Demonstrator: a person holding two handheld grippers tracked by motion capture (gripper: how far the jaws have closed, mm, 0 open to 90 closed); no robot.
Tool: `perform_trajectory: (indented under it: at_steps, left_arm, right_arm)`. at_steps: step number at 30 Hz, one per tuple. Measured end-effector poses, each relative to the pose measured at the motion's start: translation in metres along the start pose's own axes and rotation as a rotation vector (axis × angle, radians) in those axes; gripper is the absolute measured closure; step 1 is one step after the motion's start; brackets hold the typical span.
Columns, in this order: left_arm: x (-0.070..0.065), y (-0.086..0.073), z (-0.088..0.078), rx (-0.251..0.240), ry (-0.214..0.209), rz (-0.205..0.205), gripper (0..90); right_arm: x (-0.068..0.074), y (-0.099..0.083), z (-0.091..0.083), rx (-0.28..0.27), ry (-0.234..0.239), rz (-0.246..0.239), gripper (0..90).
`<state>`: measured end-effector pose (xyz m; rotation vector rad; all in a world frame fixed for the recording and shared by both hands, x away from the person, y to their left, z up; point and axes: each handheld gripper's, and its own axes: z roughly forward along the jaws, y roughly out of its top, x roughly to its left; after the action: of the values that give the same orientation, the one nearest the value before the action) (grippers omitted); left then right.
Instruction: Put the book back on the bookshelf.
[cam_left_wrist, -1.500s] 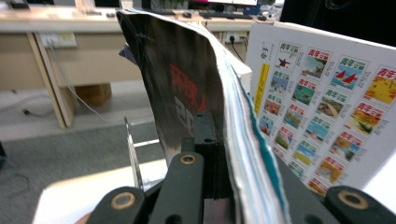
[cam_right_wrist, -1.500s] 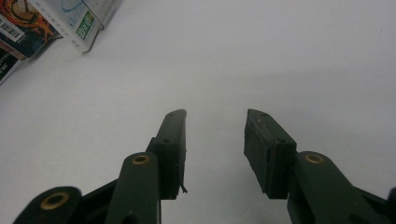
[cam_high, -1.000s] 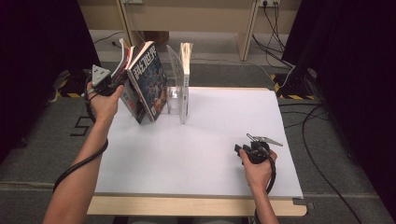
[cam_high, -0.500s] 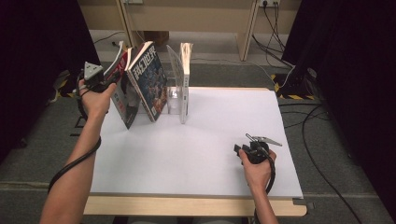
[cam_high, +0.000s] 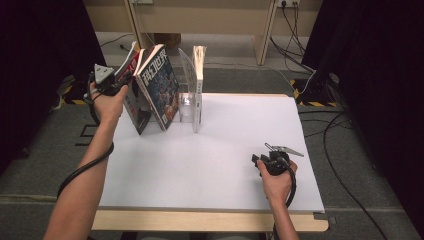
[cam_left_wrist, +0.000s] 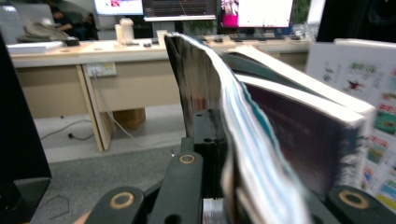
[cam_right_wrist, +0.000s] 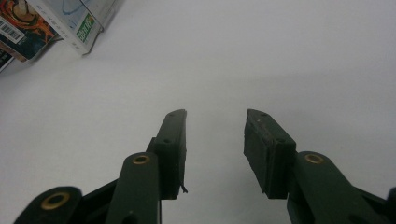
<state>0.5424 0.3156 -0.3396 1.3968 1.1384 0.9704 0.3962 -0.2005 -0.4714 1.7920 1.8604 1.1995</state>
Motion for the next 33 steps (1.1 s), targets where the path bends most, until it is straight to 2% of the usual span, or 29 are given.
perform_trajectory:
  at_steps: [2,7,10,12,13,14,20,25,27,33]
  left_arm:
    - [0.001,0.0,0.0,0.003,0.0,0.012,85.6]
    - [0.007,0.001,0.001,0.006,0.011,-0.007,85.8]
    - [0.01,0.001,0.002,0.011,0.0,-0.018,85.1]
    - [0.013,0.001,0.002,0.025,-0.004,-0.036,84.1]
    - [0.015,-0.001,0.0,0.029,-0.008,-0.061,83.5]
    - [0.015,-0.001,-0.002,0.031,-0.002,-0.068,82.9]
    - [0.02,-0.009,-0.004,0.044,0.002,-0.057,79.9]
    - [0.02,-0.012,-0.004,0.055,0.003,-0.05,77.0]
    - [0.019,-0.014,-0.004,0.059,-0.005,-0.059,76.4]
    - [0.02,-0.018,-0.007,0.058,-0.012,-0.081,73.4]
  right_arm:
    - [0.0,0.0,-0.001,-0.001,0.003,0.003,59.3]
    - [0.0,0.0,-0.001,0.002,0.003,0.004,59.3]
    - [0.0,0.0,0.0,0.003,0.002,0.003,59.3]
    - [-0.001,0.0,0.0,0.005,-0.003,-0.009,59.2]
    - [0.0,-0.001,0.001,0.009,0.003,0.0,59.2]
    - [0.0,-0.001,0.0,0.01,0.003,0.002,59.2]
    - [-0.001,-0.001,0.0,0.006,-0.002,-0.011,59.2]
    - [0.0,-0.001,-0.001,0.008,0.004,0.01,59.2]
    - [-0.001,-0.001,-0.001,0.004,0.001,-0.004,59.2]
    - [-0.001,-0.001,-0.001,0.002,0.0,-0.005,59.2]
